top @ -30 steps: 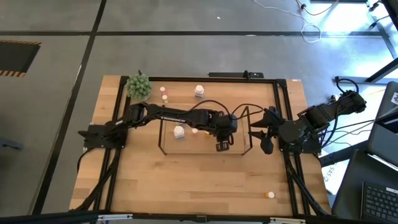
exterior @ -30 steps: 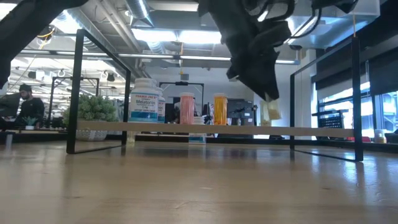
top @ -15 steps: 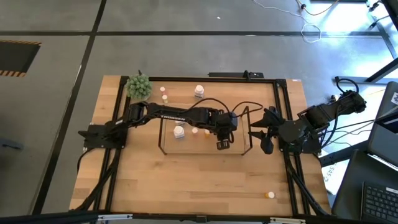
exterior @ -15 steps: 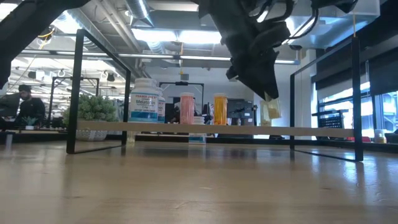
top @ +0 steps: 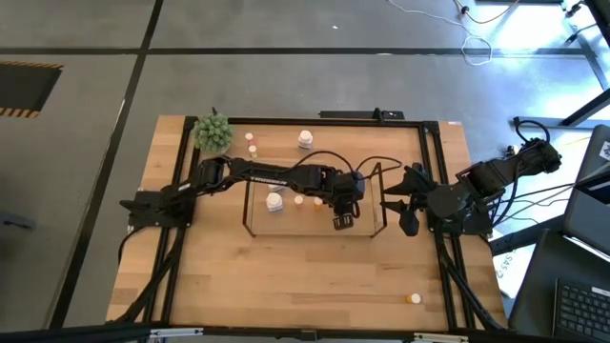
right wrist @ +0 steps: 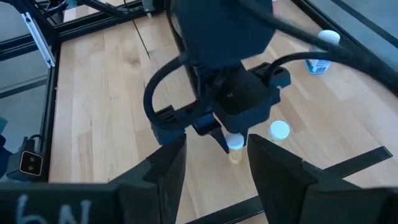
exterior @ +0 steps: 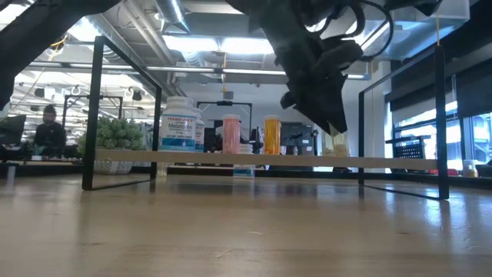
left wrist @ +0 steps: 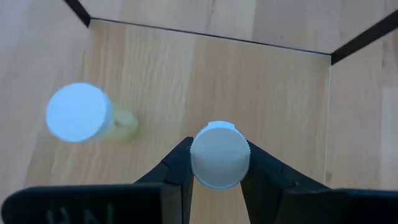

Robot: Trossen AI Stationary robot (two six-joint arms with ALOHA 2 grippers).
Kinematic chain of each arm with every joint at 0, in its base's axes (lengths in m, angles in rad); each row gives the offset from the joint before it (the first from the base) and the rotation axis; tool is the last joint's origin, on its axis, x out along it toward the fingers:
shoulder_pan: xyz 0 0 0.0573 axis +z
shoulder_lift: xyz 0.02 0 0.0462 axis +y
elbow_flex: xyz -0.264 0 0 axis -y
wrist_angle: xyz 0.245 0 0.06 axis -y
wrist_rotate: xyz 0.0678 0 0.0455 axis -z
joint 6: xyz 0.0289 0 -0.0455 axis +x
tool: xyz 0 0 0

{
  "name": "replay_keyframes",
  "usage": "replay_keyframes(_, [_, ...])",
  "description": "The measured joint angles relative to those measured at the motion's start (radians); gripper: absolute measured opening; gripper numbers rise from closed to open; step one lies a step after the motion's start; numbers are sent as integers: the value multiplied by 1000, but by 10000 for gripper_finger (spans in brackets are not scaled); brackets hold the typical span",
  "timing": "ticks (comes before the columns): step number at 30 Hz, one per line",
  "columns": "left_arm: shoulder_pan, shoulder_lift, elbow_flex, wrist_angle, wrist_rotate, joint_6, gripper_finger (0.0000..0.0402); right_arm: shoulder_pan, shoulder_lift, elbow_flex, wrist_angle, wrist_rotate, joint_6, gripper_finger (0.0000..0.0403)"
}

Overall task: Pick and place medicine bottles onto shelf by color
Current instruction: Put the bottom yellow pill bottle on the shelf aligned with the other yellow pill bottle

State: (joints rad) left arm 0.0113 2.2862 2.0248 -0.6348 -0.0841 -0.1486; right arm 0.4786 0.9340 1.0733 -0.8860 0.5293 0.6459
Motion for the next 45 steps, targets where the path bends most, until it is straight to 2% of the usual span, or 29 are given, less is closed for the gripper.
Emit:
replay_keyframes(27, [-1, 0, 0, -8, -67, 1, 93, 0, 0, 0, 0, 0, 0, 173])
replay_keyframes(39, [-1, 0, 0, -8, -68, 2, 133, 0, 0, 0, -1, 0, 0, 173])
replay_keyframes(45, [-1, 0, 0, -8, -68, 2, 140, 0, 0, 0, -1, 0, 0, 173])
